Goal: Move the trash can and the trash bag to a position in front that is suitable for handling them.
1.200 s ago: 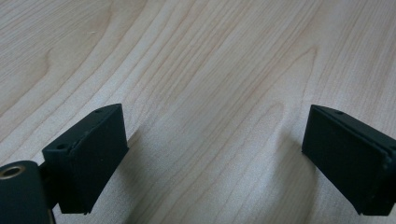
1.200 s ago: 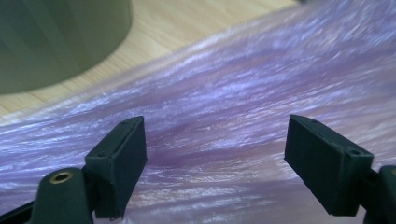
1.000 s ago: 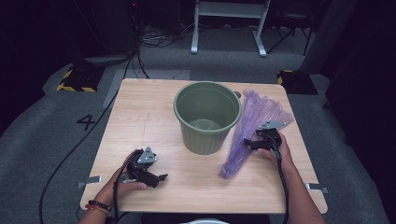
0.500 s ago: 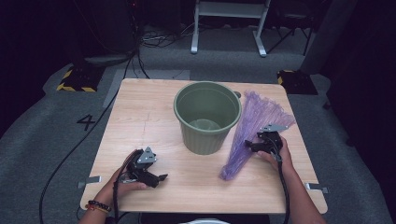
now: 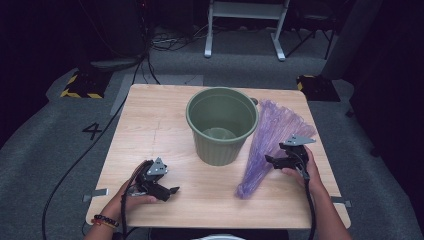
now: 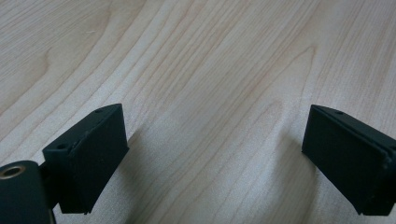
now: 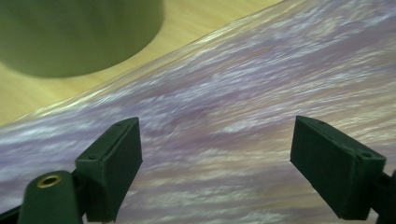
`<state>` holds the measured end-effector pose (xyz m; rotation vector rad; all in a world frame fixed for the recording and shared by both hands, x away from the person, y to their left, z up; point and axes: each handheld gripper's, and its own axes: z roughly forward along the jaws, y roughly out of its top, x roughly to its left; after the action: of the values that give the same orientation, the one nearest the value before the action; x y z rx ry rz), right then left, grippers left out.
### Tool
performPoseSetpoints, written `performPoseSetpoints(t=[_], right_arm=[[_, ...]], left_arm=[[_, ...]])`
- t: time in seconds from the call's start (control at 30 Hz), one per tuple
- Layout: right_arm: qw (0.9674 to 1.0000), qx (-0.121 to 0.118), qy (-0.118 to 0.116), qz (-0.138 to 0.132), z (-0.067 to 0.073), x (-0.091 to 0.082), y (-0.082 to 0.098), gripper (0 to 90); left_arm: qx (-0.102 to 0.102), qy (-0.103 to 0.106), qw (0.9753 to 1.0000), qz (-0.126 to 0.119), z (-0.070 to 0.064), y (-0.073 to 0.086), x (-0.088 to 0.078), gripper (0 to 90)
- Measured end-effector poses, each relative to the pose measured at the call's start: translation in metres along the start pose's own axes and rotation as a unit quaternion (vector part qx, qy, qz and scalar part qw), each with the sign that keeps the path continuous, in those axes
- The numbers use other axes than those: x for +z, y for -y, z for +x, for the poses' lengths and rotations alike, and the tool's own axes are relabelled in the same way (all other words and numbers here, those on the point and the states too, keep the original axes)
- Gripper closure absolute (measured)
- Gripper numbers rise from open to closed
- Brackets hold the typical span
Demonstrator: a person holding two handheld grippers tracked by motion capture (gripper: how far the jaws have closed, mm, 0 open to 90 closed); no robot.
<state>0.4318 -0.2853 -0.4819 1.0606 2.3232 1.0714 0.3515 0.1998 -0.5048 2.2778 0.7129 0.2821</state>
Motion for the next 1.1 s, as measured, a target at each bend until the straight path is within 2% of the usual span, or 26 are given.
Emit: performPoseSetpoints(t=[0.17,0.2,0.23,0.3,0.33,0.37,0.4,0.5,0.53,0.57,0.63,0.67,0.7,0.73,0.8,0.93,0.97,1.0,1.1], right_arm=[[0.9994,-0.026,-0.024,-0.001,0.007,-0.005,-0.004,19.3],[0.9989,-0.037,-0.029,0.008,0.01,-0.003,-0.004,18.1],[0.9989,-0.037,-0.029,0.008,0.01,-0.003,-0.004,18.1],[0.9972,-0.064,-0.036,0.017,0.013,-0.004,-0.003,17.6],[0.9957,-0.08,-0.044,0.013,0.015,-0.007,-0.003,18.1],[0.9924,-0.111,-0.052,0.006,0.017,-0.015,-0.003,18.9],[0.9919,-0.115,-0.053,0.003,0.018,-0.017,-0.004,18.6],[0.994,-0.088,-0.062,-0.02,0.013,-0.024,-0.001,18.5],[0.9952,-0.078,-0.057,-0.016,0.011,-0.023,0.0,18.0],[0.9971,-0.064,-0.039,-0.01,0.007,-0.019,0.003,18.0],[0.9977,-0.056,-0.037,-0.012,0.006,-0.017,0.003,18.1],[0.9985,-0.039,-0.035,-0.014,0.003,-0.012,0.004,18.1],[0.9985,-0.039,-0.035,-0.014,0.003,-0.012,0.004,18.1],[0.9985,-0.043,-0.034,-0.008,0.004,-0.009,0.004,18.3],[0.997,-0.067,-0.038,0.01,0.008,-0.004,0.005,22.2],[0.9909,-0.107,-0.079,0.021,0.02,-0.001,0.006,28.8],[0.9898,-0.109,-0.09,0.021,0.023,-0.001,0.006,31.3],[0.9874,-0.117,-0.103,0.025,0.027,0.001,0.006,39.8],[0.987,-0.116,-0.106,0.033,0.031,0.007,0.007,43.8]], left_arm=[[0.0,0.0,1.0,0.0,0.0,0.0,0.0,6.3],[0.0,0.0,1.0,0.0,0.0,0.0,0.0,6.3],[-0.001,0.0,1.0,0.0,0.0,0.0,0.0,6.3],[0.0,0.0,1.0,0.0,0.0,0.0,0.0,6.3],[0.0,0.0,1.0,0.0,0.0,0.0,0.0,6.3],[0.0,0.0,1.0,0.0,0.0,0.0,0.0,6.3],[0.0,0.0,1.0,0.0,0.0,0.0,0.0,6.3],[0.0,0.0,1.0,0.0,0.0,0.0,0.0,6.3],[0.0,0.0,1.0,0.0,0.0,0.0,0.0,6.3],[0.0,0.0,1.0,0.0,0.0,0.0,0.0,6.3],[0.0,0.0,1.0,0.0,0.0,0.0,0.0,6.3],[0.0,0.0,1.0,0.0,0.0,0.0,0.0,6.3],[0.0,0.0,1.0,0.0,0.0,0.0,0.0,6.3],[0.0,0.0,1.0,0.001,0.0,0.0,0.0,6.3],[0.0,0.0,1.0,0.0,0.0,0.0,0.0,6.3],[0.0,0.0,1.0,0.0,0.0,0.0,0.0,6.3],[0.0,0.0,1.0,0.0,0.0,0.0,0.0,6.3],[0.0,0.0,1.0,0.0,0.0,0.0,0.0,6.3],[0.0,0.0,1.0,0.0,0.0,0.0,0.0,6.3]])
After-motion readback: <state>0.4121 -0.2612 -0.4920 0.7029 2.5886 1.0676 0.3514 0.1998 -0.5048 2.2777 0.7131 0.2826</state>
